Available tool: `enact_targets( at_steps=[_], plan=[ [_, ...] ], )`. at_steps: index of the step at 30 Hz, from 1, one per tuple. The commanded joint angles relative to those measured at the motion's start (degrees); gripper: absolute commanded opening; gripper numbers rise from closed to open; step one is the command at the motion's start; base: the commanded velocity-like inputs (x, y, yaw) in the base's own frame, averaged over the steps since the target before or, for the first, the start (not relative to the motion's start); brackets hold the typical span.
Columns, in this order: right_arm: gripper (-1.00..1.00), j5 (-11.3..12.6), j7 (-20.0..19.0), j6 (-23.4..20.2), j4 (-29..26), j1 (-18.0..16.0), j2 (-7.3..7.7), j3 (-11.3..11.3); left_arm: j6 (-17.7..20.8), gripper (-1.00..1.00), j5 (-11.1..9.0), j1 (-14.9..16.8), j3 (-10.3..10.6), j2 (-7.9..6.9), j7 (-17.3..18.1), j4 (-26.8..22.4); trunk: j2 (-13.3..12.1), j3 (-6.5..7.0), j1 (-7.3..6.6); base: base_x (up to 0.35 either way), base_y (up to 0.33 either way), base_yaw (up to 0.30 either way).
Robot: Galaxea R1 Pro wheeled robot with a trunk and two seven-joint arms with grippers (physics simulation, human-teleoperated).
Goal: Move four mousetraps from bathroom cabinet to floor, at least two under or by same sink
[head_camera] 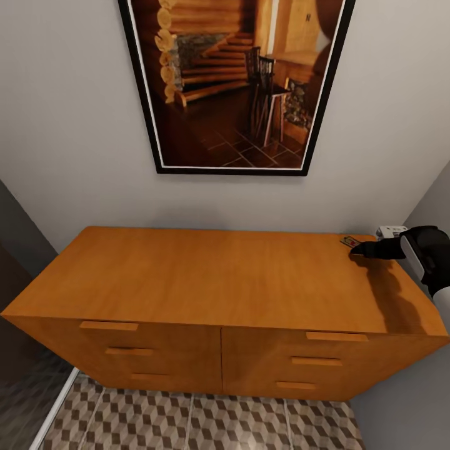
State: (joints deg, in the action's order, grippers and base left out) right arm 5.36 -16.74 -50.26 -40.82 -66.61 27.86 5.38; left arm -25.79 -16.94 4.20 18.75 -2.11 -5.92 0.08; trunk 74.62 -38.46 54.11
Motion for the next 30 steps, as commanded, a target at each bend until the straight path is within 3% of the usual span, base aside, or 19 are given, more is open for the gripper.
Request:
enact_targets(
  at_steps=[1, 30],
  plan=[
    [1.0, 0.1, 0.2, -0.2, 0.0, 0.0, 0.09, 0.3, -0.1, -1.0, -0.3, 0.0, 0.5, 0.0, -0.2, 0.0, 0.0, -0.06, 0.0, 0.0, 0.0, 0.0],
    [1.0, 0.1, 0.2, -0.1, -0.1, 0.0, 0.09, 0.4, -0.1, -1.0, -0.3, 0.0, 0.5, 0.0, -0.2, 0.0, 0.0, -0.06, 0.0, 0.0, 0.0, 0.0]
  ],
)
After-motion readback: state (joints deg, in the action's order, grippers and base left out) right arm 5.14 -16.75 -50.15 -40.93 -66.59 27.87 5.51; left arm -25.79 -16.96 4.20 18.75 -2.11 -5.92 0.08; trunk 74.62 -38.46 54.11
